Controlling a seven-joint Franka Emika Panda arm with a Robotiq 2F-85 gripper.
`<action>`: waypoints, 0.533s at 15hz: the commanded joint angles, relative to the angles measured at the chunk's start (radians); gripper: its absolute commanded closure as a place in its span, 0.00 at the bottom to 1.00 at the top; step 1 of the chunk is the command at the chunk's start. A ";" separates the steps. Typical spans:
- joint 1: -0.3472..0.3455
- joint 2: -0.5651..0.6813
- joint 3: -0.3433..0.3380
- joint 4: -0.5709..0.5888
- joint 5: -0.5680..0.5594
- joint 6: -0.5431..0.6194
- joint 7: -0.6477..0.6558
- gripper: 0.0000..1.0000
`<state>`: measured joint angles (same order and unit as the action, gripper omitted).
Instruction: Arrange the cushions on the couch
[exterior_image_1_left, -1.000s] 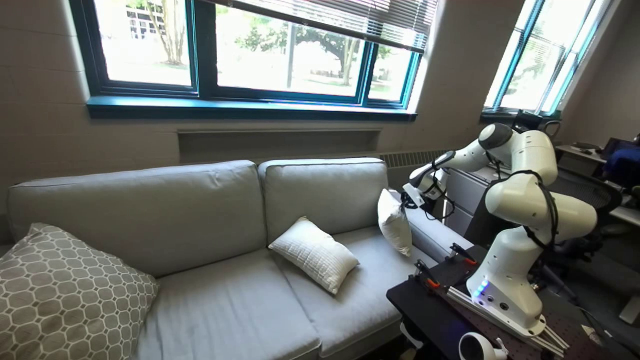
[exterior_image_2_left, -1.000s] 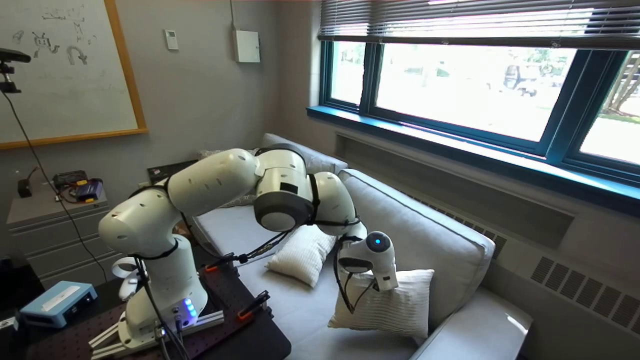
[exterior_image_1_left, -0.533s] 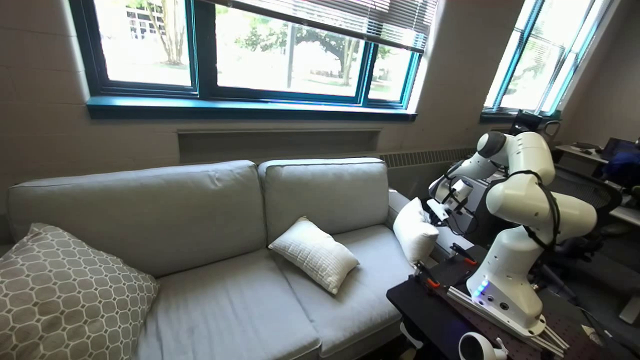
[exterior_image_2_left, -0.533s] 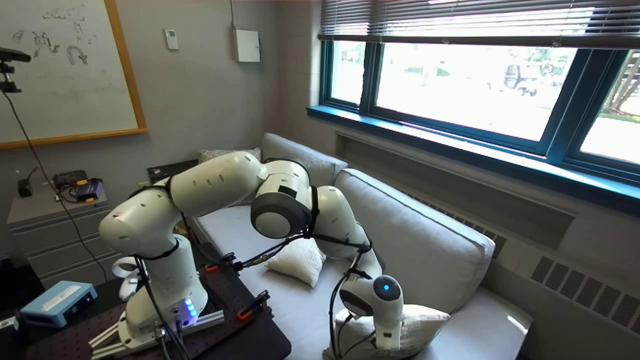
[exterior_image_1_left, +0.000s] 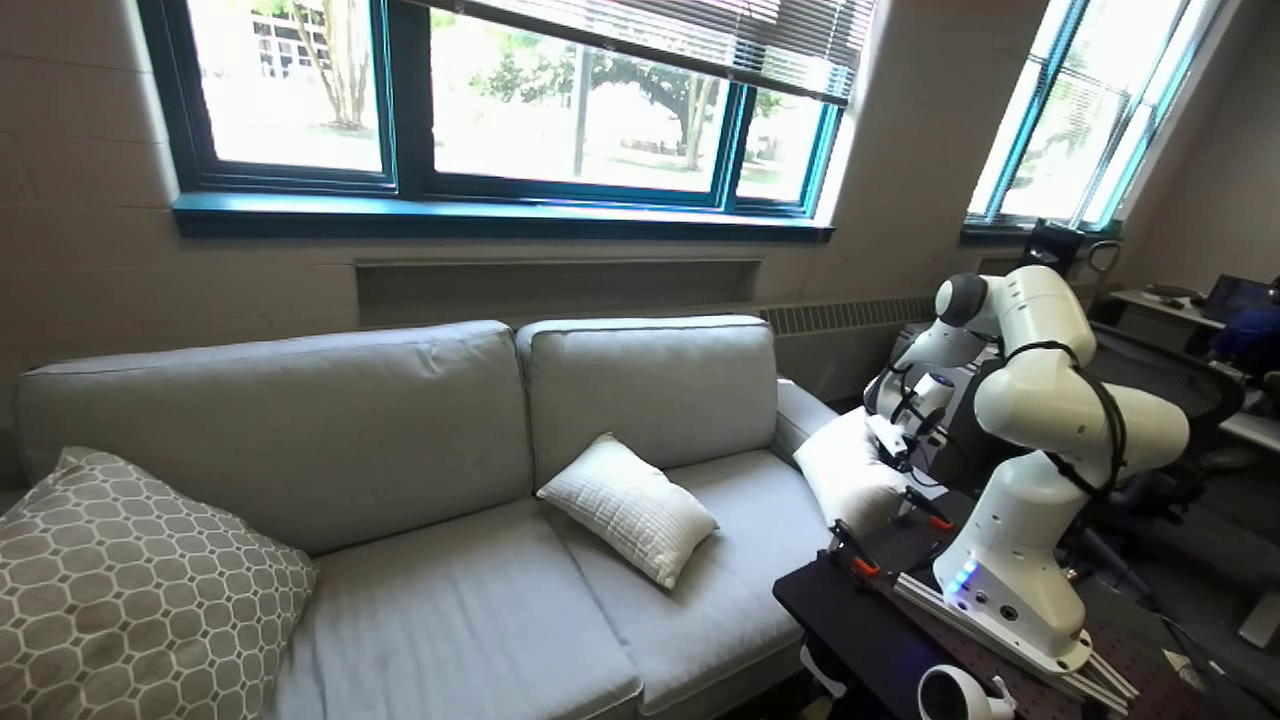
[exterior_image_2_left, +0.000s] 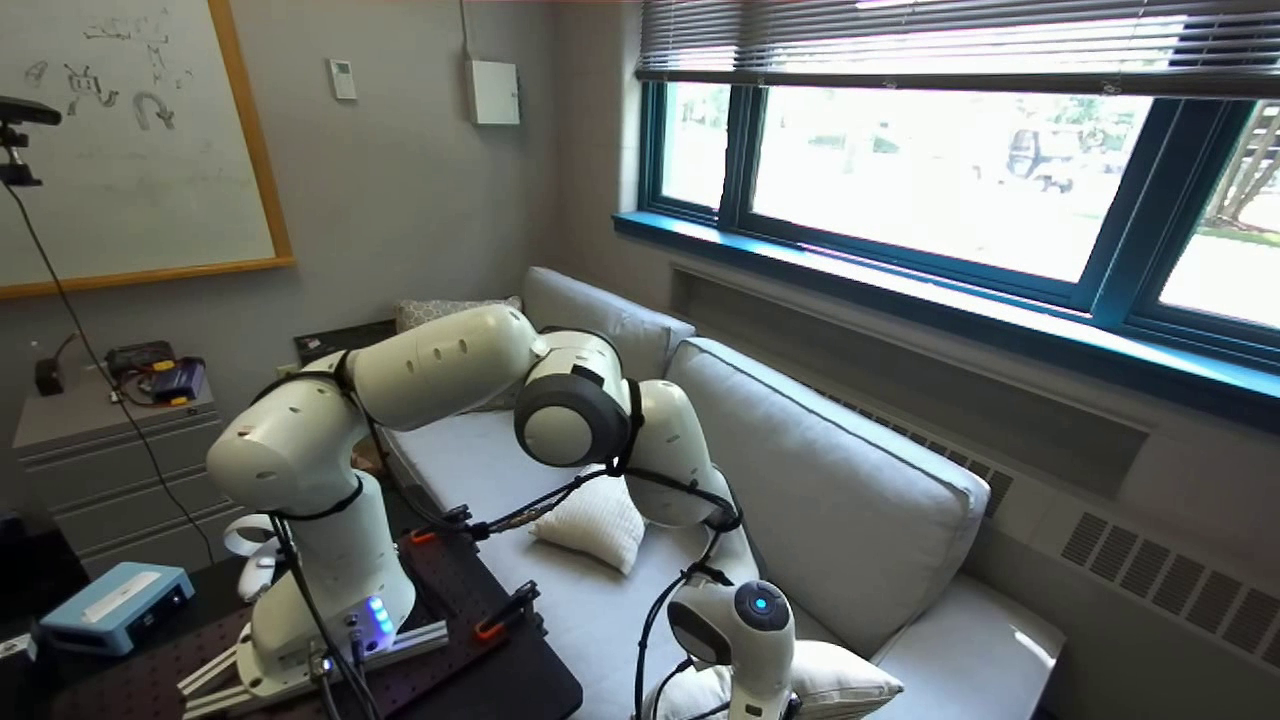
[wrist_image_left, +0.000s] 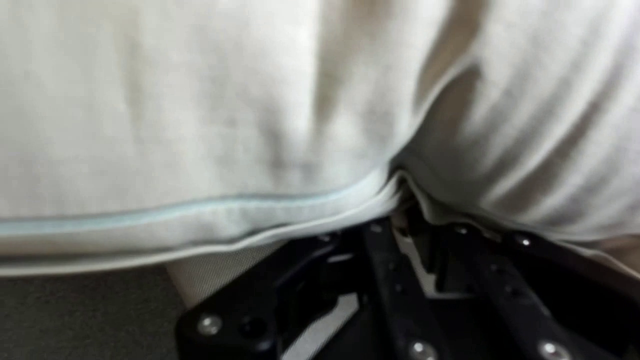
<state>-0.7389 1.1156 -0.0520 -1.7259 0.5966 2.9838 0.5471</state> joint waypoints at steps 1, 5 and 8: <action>0.093 -0.024 -0.053 -0.032 0.055 0.014 0.030 0.48; 0.191 -0.077 -0.070 -0.105 0.123 0.100 0.022 0.20; 0.205 -0.038 -0.074 -0.060 0.152 0.111 -0.008 0.23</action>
<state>-0.5452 1.0742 -0.1156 -1.7927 0.7196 3.1040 0.5590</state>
